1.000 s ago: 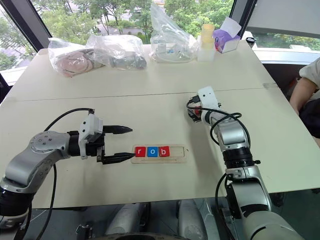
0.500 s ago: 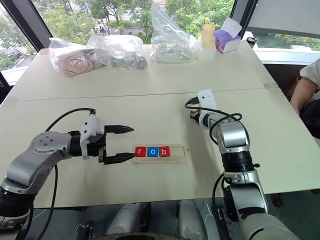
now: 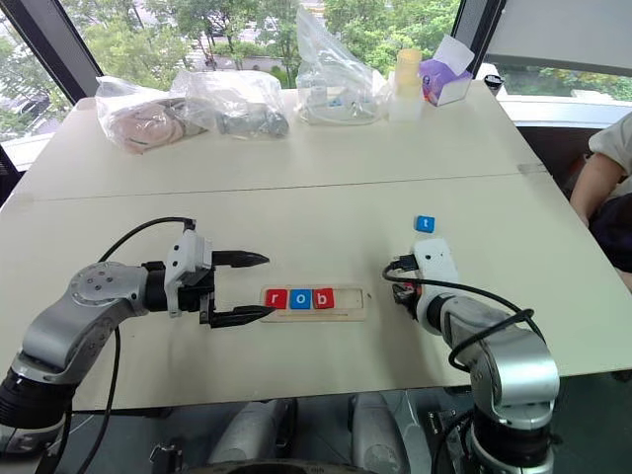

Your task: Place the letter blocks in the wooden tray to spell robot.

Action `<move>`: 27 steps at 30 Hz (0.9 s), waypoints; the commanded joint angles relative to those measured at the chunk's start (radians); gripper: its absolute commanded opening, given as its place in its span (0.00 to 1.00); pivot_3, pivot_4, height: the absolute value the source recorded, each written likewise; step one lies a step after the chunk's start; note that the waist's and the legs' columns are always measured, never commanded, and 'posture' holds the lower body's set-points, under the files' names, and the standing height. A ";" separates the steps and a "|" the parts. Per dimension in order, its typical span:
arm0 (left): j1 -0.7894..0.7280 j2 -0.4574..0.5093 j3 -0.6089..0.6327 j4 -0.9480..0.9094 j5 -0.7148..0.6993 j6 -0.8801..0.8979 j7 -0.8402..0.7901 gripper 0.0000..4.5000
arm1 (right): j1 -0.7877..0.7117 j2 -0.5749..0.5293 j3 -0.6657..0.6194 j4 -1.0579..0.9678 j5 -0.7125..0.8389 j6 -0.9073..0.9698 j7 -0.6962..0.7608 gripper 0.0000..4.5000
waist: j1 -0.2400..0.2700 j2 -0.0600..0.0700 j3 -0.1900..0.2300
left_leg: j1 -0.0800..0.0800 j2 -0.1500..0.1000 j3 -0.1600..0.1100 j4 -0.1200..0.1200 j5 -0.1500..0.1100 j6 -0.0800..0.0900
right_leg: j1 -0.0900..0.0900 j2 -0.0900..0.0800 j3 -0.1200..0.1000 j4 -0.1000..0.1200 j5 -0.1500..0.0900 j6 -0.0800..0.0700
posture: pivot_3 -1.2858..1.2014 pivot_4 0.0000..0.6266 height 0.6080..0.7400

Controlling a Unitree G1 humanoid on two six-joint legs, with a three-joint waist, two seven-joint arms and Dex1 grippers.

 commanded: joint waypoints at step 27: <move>-0.003 0.017 0.039 -0.081 -0.049 0.034 -0.009 1.00 | -0.086 -0.701 0.231 0.811 0.015 -1.410 1.135 0.99 | 0.002 -0.001 0.001 | 0.006 0.001 0.000 0.000 -0.001 0.002 | 0.011 -0.001 -0.002 -0.006 0.000 0.001 | 0.52 0.24 1.00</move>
